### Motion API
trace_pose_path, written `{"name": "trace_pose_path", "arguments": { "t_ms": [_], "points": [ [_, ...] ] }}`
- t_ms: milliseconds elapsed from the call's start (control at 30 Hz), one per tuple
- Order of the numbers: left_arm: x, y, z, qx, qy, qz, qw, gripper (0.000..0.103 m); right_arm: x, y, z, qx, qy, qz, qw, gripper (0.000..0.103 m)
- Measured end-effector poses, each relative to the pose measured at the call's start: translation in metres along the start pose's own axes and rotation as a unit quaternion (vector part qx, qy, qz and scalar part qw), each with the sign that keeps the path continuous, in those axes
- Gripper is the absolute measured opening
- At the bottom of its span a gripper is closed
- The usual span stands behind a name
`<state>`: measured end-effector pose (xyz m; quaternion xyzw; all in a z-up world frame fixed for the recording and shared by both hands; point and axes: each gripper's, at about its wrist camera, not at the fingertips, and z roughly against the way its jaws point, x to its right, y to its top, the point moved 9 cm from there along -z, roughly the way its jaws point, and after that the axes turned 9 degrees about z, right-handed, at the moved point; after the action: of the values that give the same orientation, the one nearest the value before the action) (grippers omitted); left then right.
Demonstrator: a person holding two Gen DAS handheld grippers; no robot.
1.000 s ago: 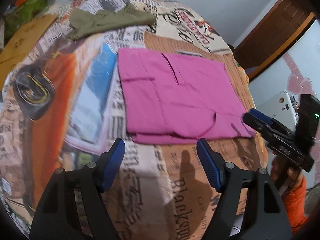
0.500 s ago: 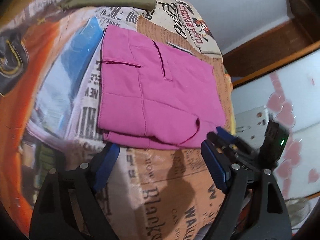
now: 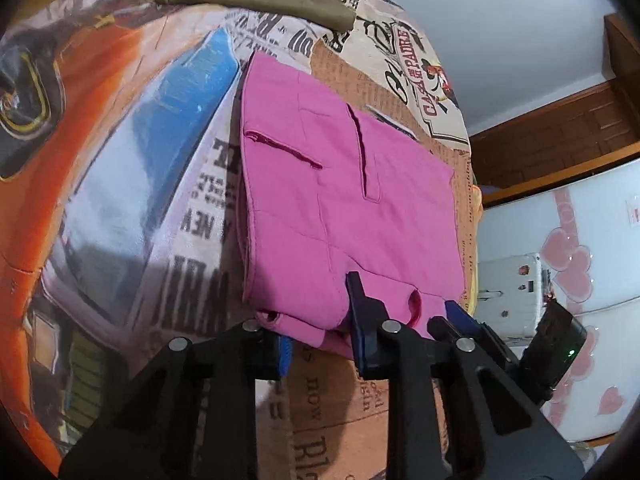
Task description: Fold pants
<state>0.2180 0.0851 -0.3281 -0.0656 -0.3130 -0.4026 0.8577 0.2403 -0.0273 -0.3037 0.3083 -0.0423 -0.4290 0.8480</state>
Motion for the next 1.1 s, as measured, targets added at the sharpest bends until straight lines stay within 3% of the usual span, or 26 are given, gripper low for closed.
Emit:
{"name": "trace_pose_path", "arguments": {
  "t_ms": [200, 300, 433, 600, 833, 1100],
  "points": [
    [0.003, 0.008, 0.020, 0.068, 0.072, -0.074, 0.9923, 0.021, 0.004, -0.002, 0.004, -0.002, -0.003, 0.001, 1.000, 0.062],
    [-0.001, 0.016, 0.039, 0.115, 0.120, -0.118, 0.9790, 0.021, 0.007, -0.004, 0.007, -0.003, -0.001, 0.000, 1.000, 0.062],
    [-0.016, 0.028, 0.069, 0.174, 0.188, -0.154, 0.9542, 0.021, 0.011, -0.011, 0.010, -0.005, -0.002, -0.008, 1.000, 0.062],
    [-0.027, 0.037, 0.093, 0.206, 0.218, -0.165, 0.9394, 0.021, 0.016, -0.017, 0.015, -0.002, 0.002, -0.025, 1.000, 0.063],
    [0.024, 0.039, 0.100, 0.240, 0.211, -0.225, 0.9205, 0.020, 0.014, -0.018, 0.015, 0.002, 0.002, -0.024, 1.000, 0.063],
    [0.096, 0.027, 0.083, 0.231, 0.149, -0.281, 0.9196, 0.020, 0.014, -0.018, 0.015, 0.004, 0.004, -0.026, 1.000, 0.063]
  ]
}}
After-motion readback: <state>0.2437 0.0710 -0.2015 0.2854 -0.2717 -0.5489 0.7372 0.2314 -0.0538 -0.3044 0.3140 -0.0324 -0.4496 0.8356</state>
